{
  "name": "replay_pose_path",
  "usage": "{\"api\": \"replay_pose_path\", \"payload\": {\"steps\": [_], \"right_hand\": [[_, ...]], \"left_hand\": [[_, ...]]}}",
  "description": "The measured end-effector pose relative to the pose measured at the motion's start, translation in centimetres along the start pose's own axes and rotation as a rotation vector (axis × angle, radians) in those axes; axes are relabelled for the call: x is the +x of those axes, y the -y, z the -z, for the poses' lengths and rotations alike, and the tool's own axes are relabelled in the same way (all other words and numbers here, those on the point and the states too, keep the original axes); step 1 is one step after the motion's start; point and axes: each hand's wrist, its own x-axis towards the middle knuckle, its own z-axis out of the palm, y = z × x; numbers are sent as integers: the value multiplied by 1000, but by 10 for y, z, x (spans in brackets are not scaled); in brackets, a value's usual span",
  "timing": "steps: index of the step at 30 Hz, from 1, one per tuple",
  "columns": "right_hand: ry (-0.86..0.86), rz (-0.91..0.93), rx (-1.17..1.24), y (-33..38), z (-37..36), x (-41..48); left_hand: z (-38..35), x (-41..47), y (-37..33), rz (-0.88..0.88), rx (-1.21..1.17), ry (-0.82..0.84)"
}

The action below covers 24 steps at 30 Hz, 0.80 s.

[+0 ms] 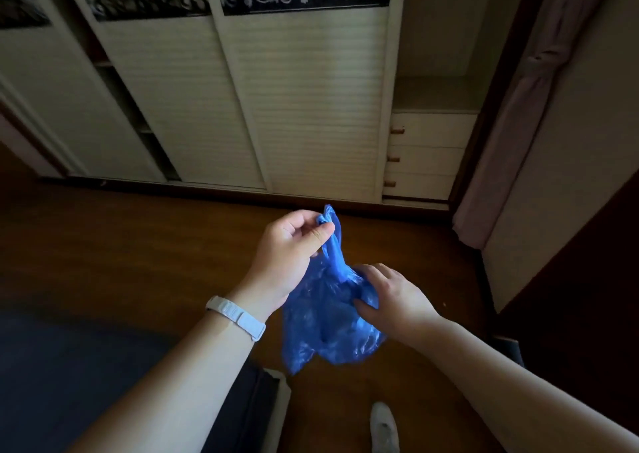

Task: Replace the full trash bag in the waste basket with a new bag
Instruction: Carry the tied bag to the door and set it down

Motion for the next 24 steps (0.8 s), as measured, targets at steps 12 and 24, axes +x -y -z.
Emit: {"api": "replay_pose_path", "payload": {"steps": [12, 24], "right_hand": [[89, 247, 123, -37, 34, 197], [203, 429, 131, -4, -20, 366]], "left_hand": [[17, 152, -27, -31, 101, -231], [113, 283, 18, -47, -29, -387]]}}
